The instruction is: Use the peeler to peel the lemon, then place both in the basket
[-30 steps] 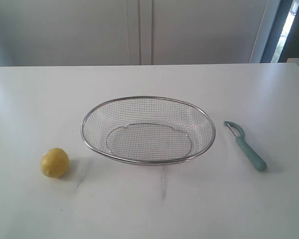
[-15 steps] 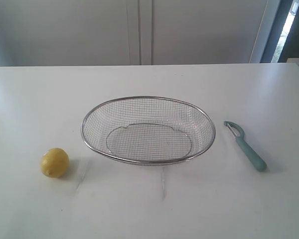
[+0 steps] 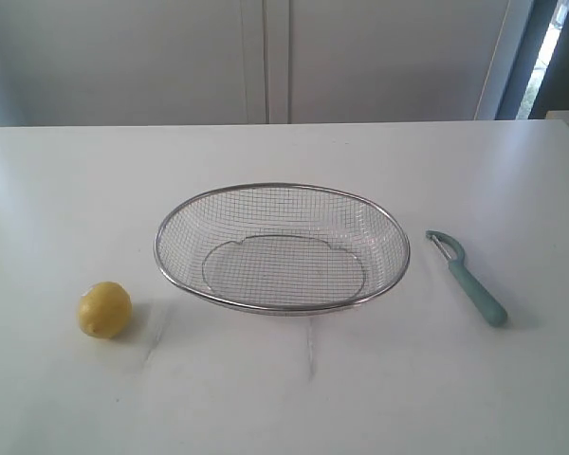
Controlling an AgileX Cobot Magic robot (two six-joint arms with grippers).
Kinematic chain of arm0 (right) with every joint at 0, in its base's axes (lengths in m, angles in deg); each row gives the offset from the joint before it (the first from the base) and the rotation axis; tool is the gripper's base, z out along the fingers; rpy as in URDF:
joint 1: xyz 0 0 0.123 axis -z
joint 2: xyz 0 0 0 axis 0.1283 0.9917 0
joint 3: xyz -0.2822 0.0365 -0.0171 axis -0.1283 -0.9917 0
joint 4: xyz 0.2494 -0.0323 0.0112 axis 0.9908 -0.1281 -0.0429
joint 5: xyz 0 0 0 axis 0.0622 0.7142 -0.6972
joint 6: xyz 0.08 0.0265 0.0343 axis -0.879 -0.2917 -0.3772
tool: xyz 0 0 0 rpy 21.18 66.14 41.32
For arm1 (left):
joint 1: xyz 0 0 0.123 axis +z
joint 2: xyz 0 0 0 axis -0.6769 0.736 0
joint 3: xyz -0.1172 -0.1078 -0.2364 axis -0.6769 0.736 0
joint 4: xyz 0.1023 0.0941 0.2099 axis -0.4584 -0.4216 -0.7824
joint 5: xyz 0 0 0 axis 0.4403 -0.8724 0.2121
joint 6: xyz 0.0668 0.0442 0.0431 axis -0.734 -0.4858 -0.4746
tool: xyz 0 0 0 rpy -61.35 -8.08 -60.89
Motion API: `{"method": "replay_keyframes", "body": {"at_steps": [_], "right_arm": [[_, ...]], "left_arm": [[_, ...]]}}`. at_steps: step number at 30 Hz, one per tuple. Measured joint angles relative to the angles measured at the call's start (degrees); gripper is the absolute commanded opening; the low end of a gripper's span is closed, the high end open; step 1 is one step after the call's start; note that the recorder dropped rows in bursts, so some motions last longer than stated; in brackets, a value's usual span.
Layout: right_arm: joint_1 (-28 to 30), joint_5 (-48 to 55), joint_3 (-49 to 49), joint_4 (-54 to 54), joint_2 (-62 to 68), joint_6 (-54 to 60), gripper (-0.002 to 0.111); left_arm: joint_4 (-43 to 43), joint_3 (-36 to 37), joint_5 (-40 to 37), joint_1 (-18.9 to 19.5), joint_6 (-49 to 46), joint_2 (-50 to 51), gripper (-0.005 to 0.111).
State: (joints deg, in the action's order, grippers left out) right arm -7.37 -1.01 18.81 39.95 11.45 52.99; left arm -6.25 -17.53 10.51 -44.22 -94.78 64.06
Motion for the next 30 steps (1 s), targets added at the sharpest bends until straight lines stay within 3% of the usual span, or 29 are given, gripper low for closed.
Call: {"method": "replay_keyframes", "body": {"at_steps": [8,20,30], "right_arm": [[0.0,-10.63,0.0,6.21,0.0,0.0,0.0],[0.0,-11.4,0.0,16.41,0.0,-6.23,0.0],[0.0,-10.83,5.99,19.02,-0.04,-7.1,0.0]], "left_arm": [[0.0,0.0,0.0,0.0,0.0,0.0,0.0],[0.0,0.0,0.0,0.0,0.0,0.0,0.0],[0.0,0.0,0.0,0.0,0.0,0.0,0.0]]}}
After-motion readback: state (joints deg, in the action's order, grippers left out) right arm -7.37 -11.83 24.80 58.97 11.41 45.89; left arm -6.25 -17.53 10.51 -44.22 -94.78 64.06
